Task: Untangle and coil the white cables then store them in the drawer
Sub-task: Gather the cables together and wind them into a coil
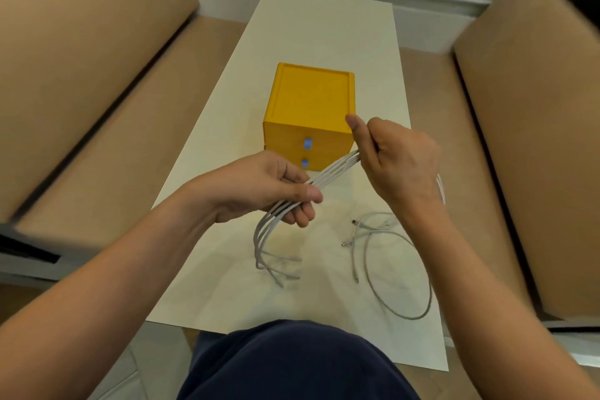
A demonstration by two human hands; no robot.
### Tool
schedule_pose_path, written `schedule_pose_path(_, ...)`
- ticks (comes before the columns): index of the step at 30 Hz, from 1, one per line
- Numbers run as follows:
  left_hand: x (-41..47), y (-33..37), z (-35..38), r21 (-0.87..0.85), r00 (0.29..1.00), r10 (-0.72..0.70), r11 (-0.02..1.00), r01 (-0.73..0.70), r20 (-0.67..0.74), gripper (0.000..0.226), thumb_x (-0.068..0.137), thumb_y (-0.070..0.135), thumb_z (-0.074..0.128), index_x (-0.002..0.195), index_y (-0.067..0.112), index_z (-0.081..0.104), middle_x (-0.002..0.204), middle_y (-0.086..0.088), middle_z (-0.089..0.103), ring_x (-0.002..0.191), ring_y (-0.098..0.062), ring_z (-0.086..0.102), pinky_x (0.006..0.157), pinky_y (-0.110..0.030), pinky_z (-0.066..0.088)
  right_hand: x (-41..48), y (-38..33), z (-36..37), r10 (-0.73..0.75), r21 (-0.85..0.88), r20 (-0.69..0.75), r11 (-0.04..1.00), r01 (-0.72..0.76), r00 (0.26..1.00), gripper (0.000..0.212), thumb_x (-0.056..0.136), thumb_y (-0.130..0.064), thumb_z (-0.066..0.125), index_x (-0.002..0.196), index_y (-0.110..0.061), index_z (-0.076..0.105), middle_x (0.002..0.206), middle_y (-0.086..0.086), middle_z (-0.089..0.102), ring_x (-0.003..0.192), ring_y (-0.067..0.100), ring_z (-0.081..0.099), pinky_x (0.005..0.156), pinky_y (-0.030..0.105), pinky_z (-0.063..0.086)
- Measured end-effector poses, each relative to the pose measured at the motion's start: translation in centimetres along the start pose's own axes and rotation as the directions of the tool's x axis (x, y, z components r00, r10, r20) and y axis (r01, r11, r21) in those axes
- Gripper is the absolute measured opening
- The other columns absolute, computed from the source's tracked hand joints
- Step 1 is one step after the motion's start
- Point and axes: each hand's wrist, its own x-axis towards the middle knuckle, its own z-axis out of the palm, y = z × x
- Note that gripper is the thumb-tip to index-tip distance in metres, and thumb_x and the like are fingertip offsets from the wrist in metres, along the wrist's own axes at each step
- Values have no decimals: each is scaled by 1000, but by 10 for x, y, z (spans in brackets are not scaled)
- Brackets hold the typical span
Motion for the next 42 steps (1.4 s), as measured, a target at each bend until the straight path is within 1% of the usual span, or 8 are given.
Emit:
schedule_pose_path(7, -13, 16, 16, 58, 979, 198, 979, -196, -43, 22, 100, 15, 64, 92, -2, 74, 75, -12, 74, 62, -17, 69, 60, -25, 54, 0, 11, 15, -97, 43, -75, 994, 100, 992, 53, 106, -30, 52, 57, -24, 33, 48, -7, 30, 36, 25, 38, 37, 28, 25)
schedule_pose_path(11, -18, 9, 6, 139, 986, 146, 981, -135, -76, 21, 100, 19, 64, 91, 5, 77, 77, -10, 76, 64, -18, 72, 62, -30, 55, 13, 9, -10, -151, 79, -203, 982, 170, 967, 56, 104, -24, 57, 51, -16, 39, 45, -2, 34, 40, 20, 30, 39, 30, 25)
schedule_pose_path(17, -21, 19, 13, 160, 965, 247, 960, -232, -85, 21, 99, 17, 65, 86, 5, 76, 70, -7, 73, 52, -13, 61, 58, -25, 50, 7, 8, 21, -41, 144, -64, 988, 50, 997, 59, 107, -33, 46, 51, -12, 47, 42, 2, 43, 37, 27, 41, 36, 38, 38)
schedule_pose_path(24, -16, 5, 11, -42, 995, 52, 998, -56, -81, 22, 99, 23, 64, 105, 6, 77, 83, -12, 76, 63, -15, 67, 62, -25, 54, 11, 17, 0, -14, 239, -24, 971, 19, 1000, 57, 105, -30, 53, 51, -12, 49, 42, 4, 48, 37, 26, 40, 38, 34, 33)
schedule_pose_path(29, -16, -3, 13, 29, 985, 104, 995, -101, -139, 19, 99, 20, 66, 96, 7, 79, 79, -12, 76, 59, -14, 62, 60, -27, 52, 2, 20, -13, -55, 196, 192, 980, 16, 980, 57, 107, -42, 49, 55, -27, 31, 45, -9, 34, 43, 20, 36, 45, 30, 27)
schedule_pose_path(32, -16, -1, 16, 79, 979, 117, 991, -105, -168, 18, 99, 18, 66, 93, 6, 78, 77, -10, 76, 55, -13, 60, 57, -27, 51, -3, 17, -13, -42, 147, 412, 989, -21, 910, 42, 108, -51, 39, 78, -27, 56, 75, -5, 64, 71, 26, 59, 59, 38, 45)
schedule_pose_path(35, -16, 2, 15, 145, 980, 106, 986, -82, -170, 18, 99, 20, 67, 92, 9, 79, 77, -8, 77, 56, -12, 63, 58, -27, 51, -2, -5, -30, -41, 328, 296, 943, -61, 954, 33, 109, -41, 42, 122, -21, 65, 123, -1, 69, 109, 25, 63, 88, 44, 50)
schedule_pose_path(42, -26, 14, 13, 194, 986, 145, 973, -127, -85, 21, 100, 22, 65, 91, 8, 78, 75, -8, 76, 58, -14, 69, 57, -26, 55, -14, -51, -28, 36, 407, 373, 892, -198, 927, 62, 105, -58, 37, 66, -13, 57, 57, -1, 50, 60, 24, 49, 58, 48, 45)
